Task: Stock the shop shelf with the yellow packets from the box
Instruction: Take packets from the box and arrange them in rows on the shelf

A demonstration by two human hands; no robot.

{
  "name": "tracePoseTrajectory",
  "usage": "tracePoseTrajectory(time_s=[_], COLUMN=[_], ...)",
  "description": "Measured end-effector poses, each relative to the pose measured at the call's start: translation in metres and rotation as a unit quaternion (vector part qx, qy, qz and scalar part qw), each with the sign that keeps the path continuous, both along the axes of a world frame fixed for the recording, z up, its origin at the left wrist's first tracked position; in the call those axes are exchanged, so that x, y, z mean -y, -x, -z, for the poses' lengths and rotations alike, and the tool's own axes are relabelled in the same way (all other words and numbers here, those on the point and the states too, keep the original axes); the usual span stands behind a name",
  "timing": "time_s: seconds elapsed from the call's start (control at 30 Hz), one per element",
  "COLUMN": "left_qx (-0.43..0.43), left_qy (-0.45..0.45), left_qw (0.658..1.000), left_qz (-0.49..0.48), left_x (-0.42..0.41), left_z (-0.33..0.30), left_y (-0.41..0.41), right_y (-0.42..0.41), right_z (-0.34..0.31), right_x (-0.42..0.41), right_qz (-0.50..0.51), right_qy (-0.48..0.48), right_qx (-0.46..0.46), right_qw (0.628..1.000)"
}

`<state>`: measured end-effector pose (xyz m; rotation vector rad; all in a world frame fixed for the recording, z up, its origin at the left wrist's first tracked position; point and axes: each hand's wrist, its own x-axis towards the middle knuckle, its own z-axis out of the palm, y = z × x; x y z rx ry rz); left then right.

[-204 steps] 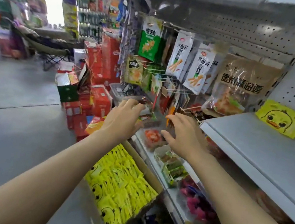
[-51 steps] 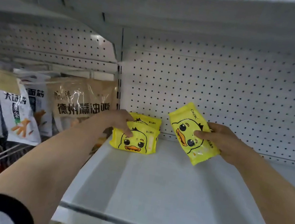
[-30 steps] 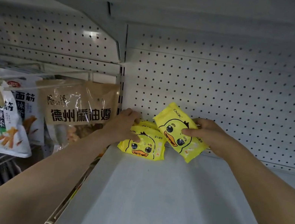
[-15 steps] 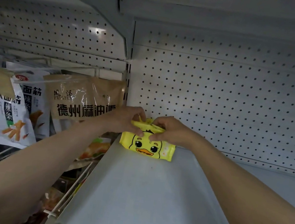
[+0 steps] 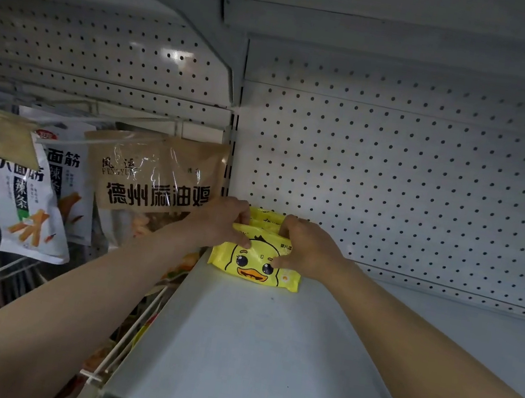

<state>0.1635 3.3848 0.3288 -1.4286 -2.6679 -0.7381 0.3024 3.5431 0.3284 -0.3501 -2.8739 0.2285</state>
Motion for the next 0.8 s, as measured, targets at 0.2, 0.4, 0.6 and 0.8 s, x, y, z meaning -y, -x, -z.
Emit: tracePoseTrajectory(time_s=[0.2, 0.4, 0.6, 0.8], left_qx=[-0.053, -0.087, -0.096, -0.15], left_qy=[-0.031, -0.021, -0.023, -0.007], left_qw=[0.997, 0.988, 0.98, 0.964], left_qz=[-0.038, -0.128, -0.173, -0.221], left_x=[0.0, 0.004, 0.025, 0.079], left_z=[0.008, 0.017, 0.005, -0.019], left_y=[-0.01, -0.038, -0.088, -0.159], right_y=[-0.005, -0.01, -0.041, -0.103], right_z=[0.005, 0.005, -0.011, -0.048], right_x=[0.014, 0.023, 0.028, 0.053], right_qz=[0.051, 0.063, 0.029, -0.053], right_qy=[-0.119, -0.13, -0.129, -0.109], right_qx=[-0.019, -0.014, -0.03, -0.069], right_qw=[0.991, 0.989, 0.991, 0.99])
